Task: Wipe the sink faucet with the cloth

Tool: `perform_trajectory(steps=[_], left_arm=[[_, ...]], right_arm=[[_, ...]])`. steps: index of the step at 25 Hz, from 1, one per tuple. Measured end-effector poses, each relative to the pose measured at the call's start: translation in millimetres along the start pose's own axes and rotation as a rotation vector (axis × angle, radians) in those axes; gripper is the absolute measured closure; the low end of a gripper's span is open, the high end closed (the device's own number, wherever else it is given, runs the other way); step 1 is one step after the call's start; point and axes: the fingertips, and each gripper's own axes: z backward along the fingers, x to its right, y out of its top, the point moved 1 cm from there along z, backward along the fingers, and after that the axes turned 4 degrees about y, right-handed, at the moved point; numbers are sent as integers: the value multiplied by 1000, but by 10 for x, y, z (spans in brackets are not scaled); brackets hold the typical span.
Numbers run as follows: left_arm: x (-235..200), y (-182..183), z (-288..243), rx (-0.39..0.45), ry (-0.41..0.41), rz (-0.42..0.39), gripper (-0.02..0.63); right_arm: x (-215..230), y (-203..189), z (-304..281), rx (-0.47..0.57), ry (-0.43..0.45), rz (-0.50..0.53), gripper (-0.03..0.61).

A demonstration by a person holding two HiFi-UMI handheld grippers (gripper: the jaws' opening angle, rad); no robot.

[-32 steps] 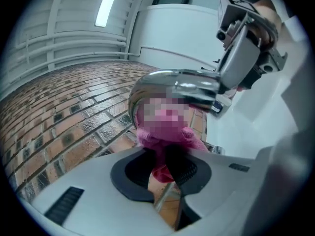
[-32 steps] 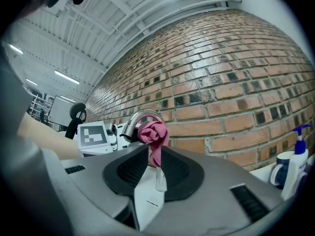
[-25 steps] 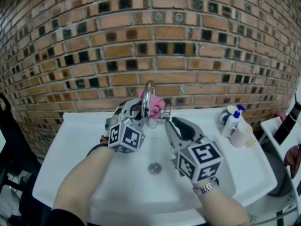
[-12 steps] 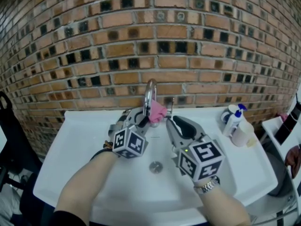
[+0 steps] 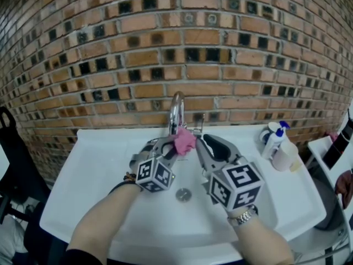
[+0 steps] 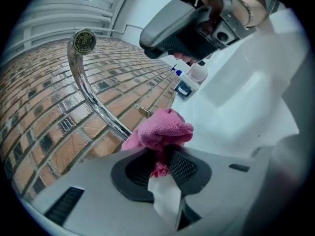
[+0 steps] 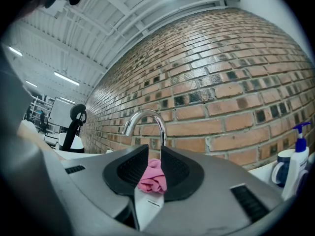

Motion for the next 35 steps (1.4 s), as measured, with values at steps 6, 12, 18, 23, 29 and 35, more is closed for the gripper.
perform_trajectory(steps=[6,12,18,23,29,35], left_arm=[[146,-121,-49,-42,-46,23,532],[266,-177,-49,-87,-119,53,532],[316,-159,26,-99,-157,109,532],[258,-60,153,-72,-130,149,532],[176,73,407,-47,-97,228,532],[144,145,722,-44,-83,328,532]], right_arm=[[6,-2,3,0,-3,0,488],[35,-21,-5,-4,-8,-2,488],[45,-3,7,1,-15,-7,488],[51,11,22,8,-16,-5,488],[66,4,54,11,-25,6,491],[29,-32,67,-10,-48,15,494]])
